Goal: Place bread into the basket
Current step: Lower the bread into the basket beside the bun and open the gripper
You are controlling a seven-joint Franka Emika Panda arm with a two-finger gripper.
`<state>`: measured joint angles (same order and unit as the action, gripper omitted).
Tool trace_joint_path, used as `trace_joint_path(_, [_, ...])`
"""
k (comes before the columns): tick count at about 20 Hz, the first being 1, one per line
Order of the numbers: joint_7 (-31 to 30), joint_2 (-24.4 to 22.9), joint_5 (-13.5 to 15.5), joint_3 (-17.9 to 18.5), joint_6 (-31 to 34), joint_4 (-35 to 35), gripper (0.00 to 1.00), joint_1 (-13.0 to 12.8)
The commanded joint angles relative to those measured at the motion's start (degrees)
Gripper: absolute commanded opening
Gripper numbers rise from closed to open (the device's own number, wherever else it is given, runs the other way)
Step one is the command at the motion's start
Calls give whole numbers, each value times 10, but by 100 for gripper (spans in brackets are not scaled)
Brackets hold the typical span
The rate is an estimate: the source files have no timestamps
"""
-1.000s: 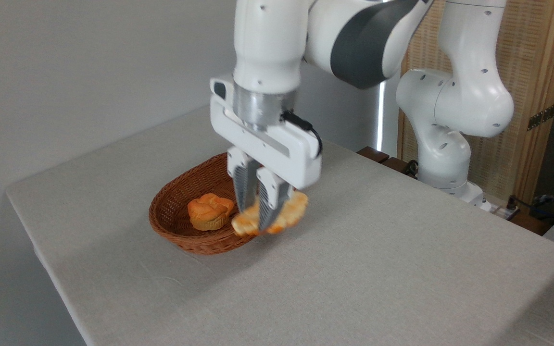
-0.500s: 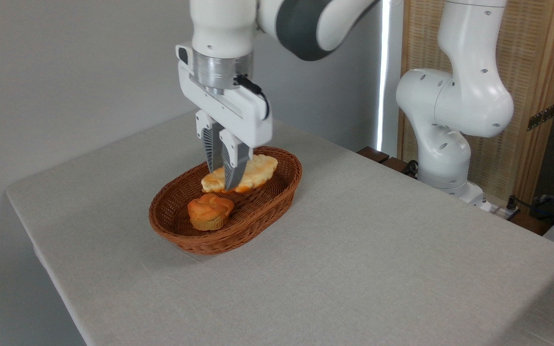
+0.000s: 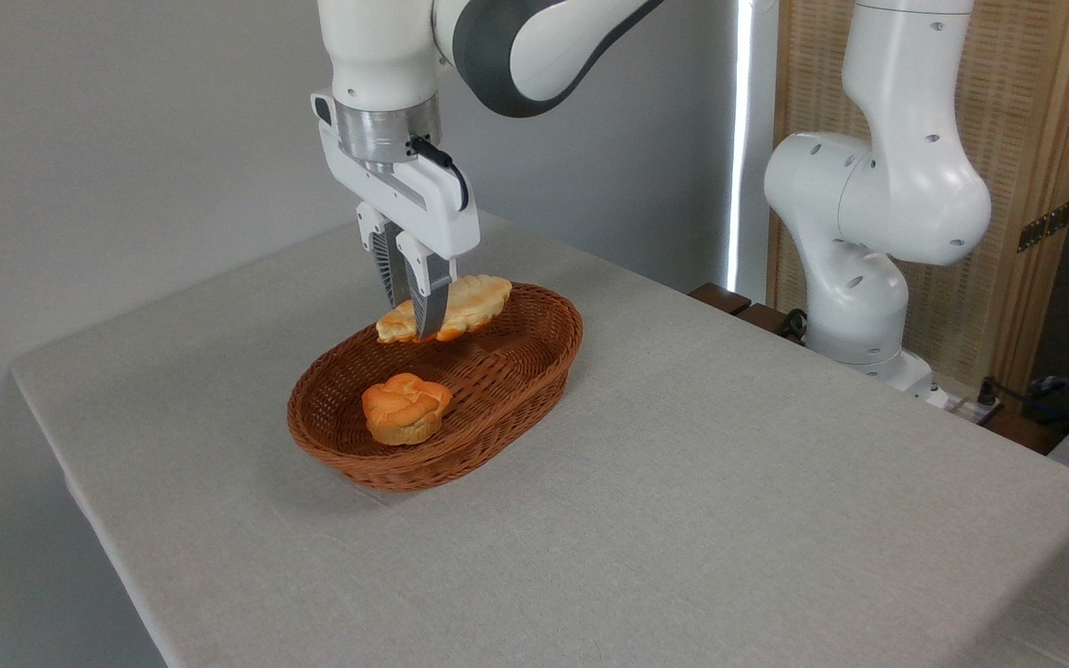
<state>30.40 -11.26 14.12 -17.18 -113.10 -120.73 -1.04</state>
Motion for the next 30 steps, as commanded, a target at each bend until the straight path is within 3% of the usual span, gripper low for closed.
trace_joint_path(1, [-10, 4, 2, 0, 2, 7, 100, 3])
trace_joint_path(20, [-6, -2, -1, 12, 2, 15, 100, 10])
trace_joint_path(25, [-3, -4, -55, 23, 2, 27, 100, 42])
trace_joint_path(28, [16, -3, -87, 43, 2, 28, 100, 44])
trace_joint_path(30, [47, -3, -89, 62, 2, 28, 100, 44])
